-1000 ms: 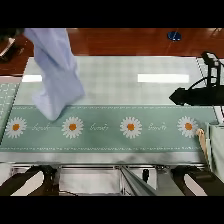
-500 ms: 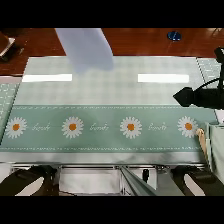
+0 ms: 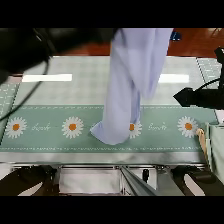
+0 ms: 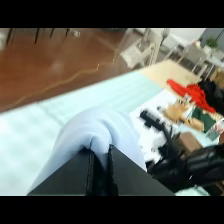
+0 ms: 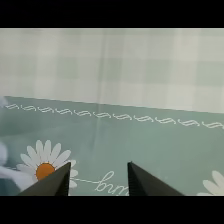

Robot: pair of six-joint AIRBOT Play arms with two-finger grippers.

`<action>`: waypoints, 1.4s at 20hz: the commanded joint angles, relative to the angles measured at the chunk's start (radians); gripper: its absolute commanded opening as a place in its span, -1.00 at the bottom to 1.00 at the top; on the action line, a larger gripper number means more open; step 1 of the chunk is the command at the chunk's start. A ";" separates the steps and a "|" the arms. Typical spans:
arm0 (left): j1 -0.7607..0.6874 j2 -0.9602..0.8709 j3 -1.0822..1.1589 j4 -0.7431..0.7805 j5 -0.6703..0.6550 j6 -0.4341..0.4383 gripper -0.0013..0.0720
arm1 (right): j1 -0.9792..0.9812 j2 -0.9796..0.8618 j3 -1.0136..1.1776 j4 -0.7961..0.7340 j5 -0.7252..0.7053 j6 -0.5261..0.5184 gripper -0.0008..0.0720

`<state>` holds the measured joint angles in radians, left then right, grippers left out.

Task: Fold the shirts.

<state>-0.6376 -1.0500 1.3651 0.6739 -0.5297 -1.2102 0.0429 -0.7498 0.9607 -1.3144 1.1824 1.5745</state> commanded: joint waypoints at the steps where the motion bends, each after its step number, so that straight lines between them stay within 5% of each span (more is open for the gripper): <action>1: -0.020 0.056 -0.228 0.008 -0.034 -0.017 -0.89 | 0.000 0.000 -0.003 -0.004 0.002 -0.001 0.15; 7: 0.192 0.137 -0.613 0.090 -0.380 -0.013 -0.83 | 0.000 0.000 -0.106 -0.002 -0.019 0.013 0.15; 8: 0.207 0.130 -0.678 0.090 -0.368 -0.058 -0.34 | 0.000 0.000 -0.134 0.000 -0.036 0.022 0.15; 9: 0.214 0.121 -0.732 0.091 -0.364 -0.077 0.39 | 0.000 0.000 -0.161 0.001 -0.055 0.028 0.15; 14: 0.314 0.104 -0.749 0.262 -0.444 -0.168 0.42 | -0.010 -0.003 -0.288 -0.056 -0.129 0.036 0.15; 17: 0.505 0.178 -0.599 0.346 -0.636 -0.180 0.42 | -0.128 0.012 -0.190 -0.306 0.042 0.037 0.15; 20: 0.656 0.322 -0.663 0.325 -0.628 -0.283 0.41 | -0.338 0.087 -0.200 -0.520 0.053 0.090 0.15; 23: 0.624 0.323 -0.911 0.090 -0.649 -0.245 0.41 | -0.458 0.093 -0.346 -0.240 -0.032 0.071 0.15; 26: 0.492 0.235 -1.121 -0.282 -0.551 0.048 0.41 | -0.457 0.066 -0.502 0.203 -0.085 -0.095 0.15; 28: 0.409 0.158 -1.146 -0.379 -0.425 0.133 0.41 | -0.457 0.035 -0.555 0.341 -0.067 -0.177 0.15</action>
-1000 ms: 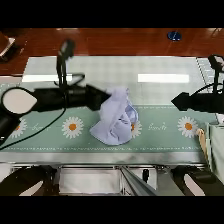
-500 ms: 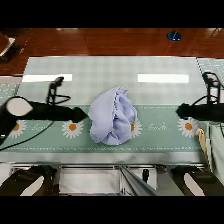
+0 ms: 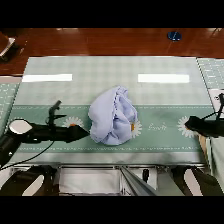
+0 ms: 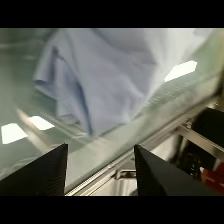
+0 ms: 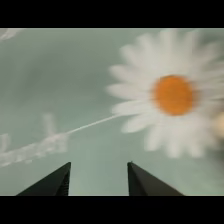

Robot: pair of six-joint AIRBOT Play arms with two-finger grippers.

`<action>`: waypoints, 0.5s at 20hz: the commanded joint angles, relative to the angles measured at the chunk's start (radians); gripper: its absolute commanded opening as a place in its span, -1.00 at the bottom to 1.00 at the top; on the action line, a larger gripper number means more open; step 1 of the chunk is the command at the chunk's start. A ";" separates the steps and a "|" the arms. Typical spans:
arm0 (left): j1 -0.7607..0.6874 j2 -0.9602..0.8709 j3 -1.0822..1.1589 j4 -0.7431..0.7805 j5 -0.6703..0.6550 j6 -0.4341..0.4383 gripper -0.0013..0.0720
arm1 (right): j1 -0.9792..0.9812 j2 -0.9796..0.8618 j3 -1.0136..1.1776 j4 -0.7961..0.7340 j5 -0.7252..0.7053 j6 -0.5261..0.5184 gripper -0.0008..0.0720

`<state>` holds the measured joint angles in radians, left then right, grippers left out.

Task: Fold the shirts.

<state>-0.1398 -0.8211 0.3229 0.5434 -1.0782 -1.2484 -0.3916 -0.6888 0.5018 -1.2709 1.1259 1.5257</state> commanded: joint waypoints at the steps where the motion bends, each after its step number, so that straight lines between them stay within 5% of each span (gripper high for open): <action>1: -0.124 -0.113 -0.096 -0.261 0.184 0.172 0.41 | -0.023 -0.037 -0.107 0.299 -0.003 -0.129 0.15; 6: -0.223 -0.308 0.040 -0.428 0.271 0.356 0.41 | 0.056 -0.046 -0.114 0.290 0.017 -0.114 0.15; 8: -0.238 -0.367 0.118 -0.429 0.268 0.358 0.33 | 0.177 -0.058 -0.114 0.289 -0.017 -0.072 0.15; 10: -0.240 -0.412 0.179 -0.428 0.246 0.364 -0.89 | 0.302 -0.112 -0.113 0.295 -0.069 -0.027 0.15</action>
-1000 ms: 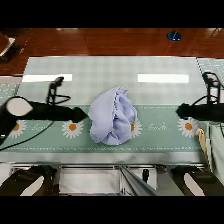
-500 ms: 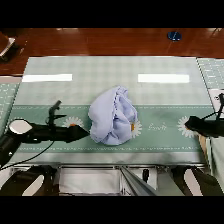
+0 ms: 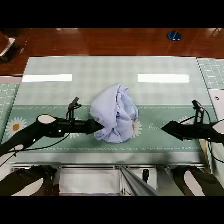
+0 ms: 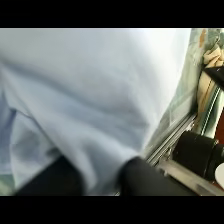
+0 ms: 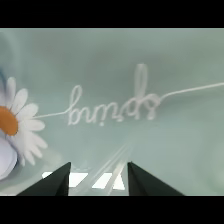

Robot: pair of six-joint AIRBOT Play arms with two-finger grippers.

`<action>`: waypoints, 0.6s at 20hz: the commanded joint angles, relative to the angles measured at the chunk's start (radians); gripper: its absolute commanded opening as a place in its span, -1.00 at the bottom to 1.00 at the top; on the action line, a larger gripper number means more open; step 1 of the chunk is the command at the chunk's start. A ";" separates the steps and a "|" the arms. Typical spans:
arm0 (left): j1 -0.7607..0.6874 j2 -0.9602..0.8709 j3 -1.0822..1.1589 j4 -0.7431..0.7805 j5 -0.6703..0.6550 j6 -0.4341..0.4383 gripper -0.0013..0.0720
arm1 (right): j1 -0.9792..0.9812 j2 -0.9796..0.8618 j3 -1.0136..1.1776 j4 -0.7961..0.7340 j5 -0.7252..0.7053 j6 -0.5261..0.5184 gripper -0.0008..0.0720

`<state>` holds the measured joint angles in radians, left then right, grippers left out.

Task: Fold the shirts.

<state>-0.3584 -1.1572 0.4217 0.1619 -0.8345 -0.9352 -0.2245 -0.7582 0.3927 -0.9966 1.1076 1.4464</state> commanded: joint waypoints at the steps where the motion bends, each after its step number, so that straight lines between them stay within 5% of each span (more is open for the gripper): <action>1: -0.021 -0.082 0.098 -0.046 -0.011 0.071 -0.89 | 0.183 -0.077 -0.004 0.030 -0.071 0.066 0.15; 12: -0.020 -0.080 0.117 -0.046 -0.092 0.079 -0.89 | 0.512 -0.448 0.115 0.310 -0.230 -0.026 0.15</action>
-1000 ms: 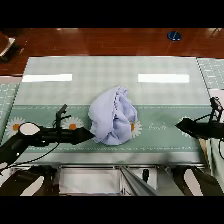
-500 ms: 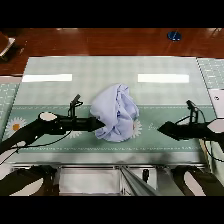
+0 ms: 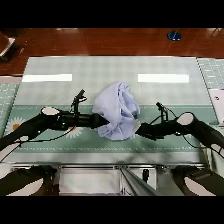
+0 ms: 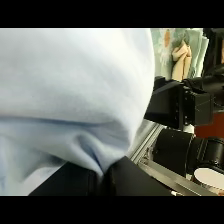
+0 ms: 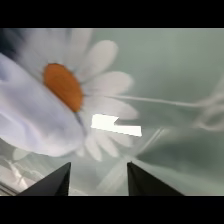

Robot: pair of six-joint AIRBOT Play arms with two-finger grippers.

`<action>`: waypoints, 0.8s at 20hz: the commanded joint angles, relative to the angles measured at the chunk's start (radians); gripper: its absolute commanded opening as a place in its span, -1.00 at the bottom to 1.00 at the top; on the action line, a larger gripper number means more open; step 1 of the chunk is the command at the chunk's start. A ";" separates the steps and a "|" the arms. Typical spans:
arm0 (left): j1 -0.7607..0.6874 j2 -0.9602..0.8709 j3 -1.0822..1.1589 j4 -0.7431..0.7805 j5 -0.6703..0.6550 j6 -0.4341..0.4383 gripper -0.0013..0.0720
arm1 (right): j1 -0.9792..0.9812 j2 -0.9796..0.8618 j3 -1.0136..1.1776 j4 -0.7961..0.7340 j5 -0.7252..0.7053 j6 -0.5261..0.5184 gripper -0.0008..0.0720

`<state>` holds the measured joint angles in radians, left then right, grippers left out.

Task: Fold the shirts.

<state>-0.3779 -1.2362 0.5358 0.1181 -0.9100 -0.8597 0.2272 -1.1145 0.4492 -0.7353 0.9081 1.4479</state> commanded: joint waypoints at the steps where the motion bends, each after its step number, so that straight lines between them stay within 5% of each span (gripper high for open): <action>1: -0.001 -0.002 0.003 -0.002 -0.018 0.003 -0.89 | 0.075 -0.121 0.089 0.053 -0.026 -0.028 0.15; 6: -0.002 -0.002 0.003 -0.002 -0.018 0.003 -0.89 | 0.167 -0.247 0.237 0.069 -0.033 -0.027 0.15; 7: -0.002 -0.002 0.003 -0.003 -0.018 0.003 -0.89 | 0.174 -0.267 0.268 0.068 -0.034 -0.027 0.01; 9: 0.004 0.000 0.005 -0.005 -0.019 0.003 -0.89 | 0.175 -0.283 0.322 0.068 -0.008 -0.073 -0.92; 11: 0.060 0.028 0.034 -0.034 -0.071 0.021 -0.89 | 0.162 -0.268 0.394 0.045 0.059 -0.148 -0.92; 16: 0.358 0.227 0.279 -0.233 -0.093 0.050 -0.89 | -0.027 -0.126 0.739 -0.080 0.190 -0.103 -0.93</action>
<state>-0.1654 -1.0981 0.6899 -0.0071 -0.9886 -0.8192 0.2905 -1.3083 1.0019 -0.7563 1.0214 1.3376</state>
